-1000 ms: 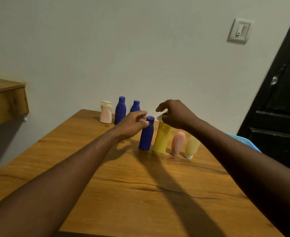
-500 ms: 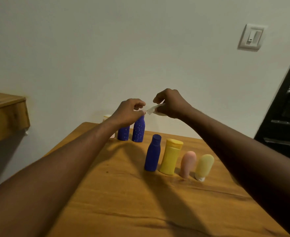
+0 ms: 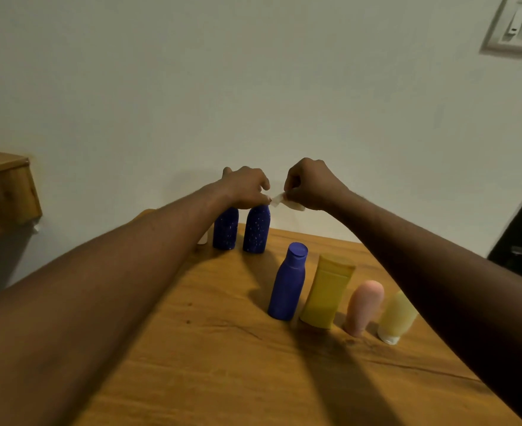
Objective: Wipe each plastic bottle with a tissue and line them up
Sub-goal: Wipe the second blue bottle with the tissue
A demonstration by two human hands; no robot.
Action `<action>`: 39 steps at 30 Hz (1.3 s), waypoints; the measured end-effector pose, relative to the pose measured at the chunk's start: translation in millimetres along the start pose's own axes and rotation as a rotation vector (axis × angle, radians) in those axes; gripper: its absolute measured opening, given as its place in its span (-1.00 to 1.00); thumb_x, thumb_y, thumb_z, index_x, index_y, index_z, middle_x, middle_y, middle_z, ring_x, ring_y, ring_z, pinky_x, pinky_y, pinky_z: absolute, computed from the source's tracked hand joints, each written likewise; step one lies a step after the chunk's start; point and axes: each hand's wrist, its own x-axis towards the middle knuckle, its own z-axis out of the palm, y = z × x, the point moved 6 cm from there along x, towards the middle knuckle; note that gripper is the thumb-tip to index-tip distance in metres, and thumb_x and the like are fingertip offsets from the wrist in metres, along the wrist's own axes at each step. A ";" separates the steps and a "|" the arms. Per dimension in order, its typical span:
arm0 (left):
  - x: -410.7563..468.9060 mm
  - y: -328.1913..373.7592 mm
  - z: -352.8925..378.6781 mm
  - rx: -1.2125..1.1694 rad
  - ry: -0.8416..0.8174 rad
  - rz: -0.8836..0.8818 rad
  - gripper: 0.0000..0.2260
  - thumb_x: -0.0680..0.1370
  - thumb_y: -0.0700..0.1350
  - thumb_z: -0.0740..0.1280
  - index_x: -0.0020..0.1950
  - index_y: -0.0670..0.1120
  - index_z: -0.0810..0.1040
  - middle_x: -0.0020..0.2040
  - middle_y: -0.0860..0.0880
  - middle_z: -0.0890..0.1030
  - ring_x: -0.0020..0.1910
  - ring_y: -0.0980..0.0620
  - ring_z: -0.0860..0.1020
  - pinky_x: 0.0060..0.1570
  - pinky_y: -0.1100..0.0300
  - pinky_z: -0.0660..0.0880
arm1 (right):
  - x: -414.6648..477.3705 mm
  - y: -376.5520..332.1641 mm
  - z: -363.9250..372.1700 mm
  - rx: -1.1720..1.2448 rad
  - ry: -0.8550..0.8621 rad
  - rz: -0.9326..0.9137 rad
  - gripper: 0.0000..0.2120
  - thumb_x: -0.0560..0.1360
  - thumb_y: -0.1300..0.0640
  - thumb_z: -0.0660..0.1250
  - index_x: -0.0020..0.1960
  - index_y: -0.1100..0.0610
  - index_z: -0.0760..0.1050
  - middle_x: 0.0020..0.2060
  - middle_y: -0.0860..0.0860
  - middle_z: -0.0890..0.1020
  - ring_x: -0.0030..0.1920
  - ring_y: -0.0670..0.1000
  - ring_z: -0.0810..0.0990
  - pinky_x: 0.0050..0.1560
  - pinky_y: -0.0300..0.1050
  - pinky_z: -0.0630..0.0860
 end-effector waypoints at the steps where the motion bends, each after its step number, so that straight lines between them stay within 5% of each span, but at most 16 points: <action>1: 0.8 0.2 0.9 -0.007 0.003 0.007 -0.62 0.62 0.07 0.37 0.40 -0.03 0.55 0.32 0.01 0.61 0.33 -0.03 0.51 0.29 -0.11 0.25 | 0.5 1.1 2.2 -0.001 -0.002 0.001 -0.93 0.51 0.26 0.44 -0.02 0.22 0.66 -0.10 0.08 0.67 -0.09 0.02 0.62 -0.21 -0.23 0.47; 5: -2.4 0.5 2.7 -0.040 0.017 0.045 -0.79 0.61 0.00 0.38 0.17 -0.04 0.69 0.13 0.05 0.69 0.16 -0.01 0.57 0.14 -0.06 0.26 | -1.8 -0.1 2.8 0.001 0.003 -0.005 -0.94 0.50 0.28 0.44 -0.04 0.21 0.66 -0.10 0.07 0.68 -0.08 0.04 0.64 -0.15 -0.15 0.56; 9: -17.0 4.3 -9.1 -0.073 0.057 0.067 -0.80 0.64 0.00 0.35 0.16 -0.04 0.69 0.11 0.03 0.68 0.11 0.01 0.56 0.11 -0.03 0.26 | -12.5 -9.2 -11.3 0.004 0.034 -0.016 -0.94 0.49 0.26 0.44 -0.05 0.13 0.64 -0.10 0.02 0.67 -0.08 0.02 0.65 -0.08 -0.06 0.63; 18: -83.0 21.8 -65.6 -0.145 0.045 0.057 -0.82 0.67 -0.04 0.31 0.15 -0.03 0.68 0.01 0.12 0.64 0.02 0.06 0.55 0.20 -0.10 0.42 | -58.2 -50.2 -67.6 0.097 0.159 -0.097 -0.76 0.48 0.35 0.41 0.11 0.17 0.67 0.04 0.04 0.69 0.02 0.01 0.63 -0.11 -0.24 0.47; 23: -134.3 32.8 -82.5 -0.277 -0.001 0.042 -0.82 0.66 -0.11 0.33 0.20 -0.12 0.65 0.05 -0.02 0.64 -0.05 0.06 0.58 -0.11 0.22 0.44 | -103.2 -85.7 -84.8 0.130 0.206 -0.169 -0.77 0.52 0.32 0.37 0.09 0.10 0.69 0.01 -0.03 0.65 -0.03 -0.07 0.57 -0.16 -0.28 0.42; 32: -226.0 67.8 -70.6 -0.395 -0.041 0.077 -0.80 0.68 -0.08 0.29 -0.08 -0.07 0.64 -0.19 -0.03 0.63 -0.21 0.01 0.58 -0.16 0.09 0.50 | -209.7 -101.5 -42.9 0.197 0.317 -0.145 -0.85 0.54 0.21 0.39 0.09 0.06 0.64 -0.04 -0.03 0.56 -0.10 -0.02 0.56 -0.11 -0.06 0.58; 34: -244.3 77.6 -61.9 -0.419 -0.059 0.081 -0.77 0.69 -0.09 0.27 -0.14 0.03 0.60 -0.25 0.07 0.58 -0.28 0.13 0.53 -0.26 0.22 0.43 | -233.8 -97.1 -27.7 0.235 0.332 -0.141 -0.83 0.54 0.21 0.42 0.12 0.08 0.62 0.00 -0.03 0.56 -0.09 -0.04 0.56 -0.09 -0.07 0.58; 39: -271.3 88.0 -31.4 -0.480 -0.084 0.085 -0.77 0.70 -0.02 0.25 0.14 -0.03 0.70 -0.02 0.06 0.68 -0.06 0.14 0.60 -0.08 0.25 0.45 | -274.7 -83.9 1.3 0.331 0.329 -0.128 -0.77 0.50 0.25 0.47 0.12 0.06 0.57 0.06 -0.04 0.57 0.00 -0.05 0.57 -0.06 -0.11 0.61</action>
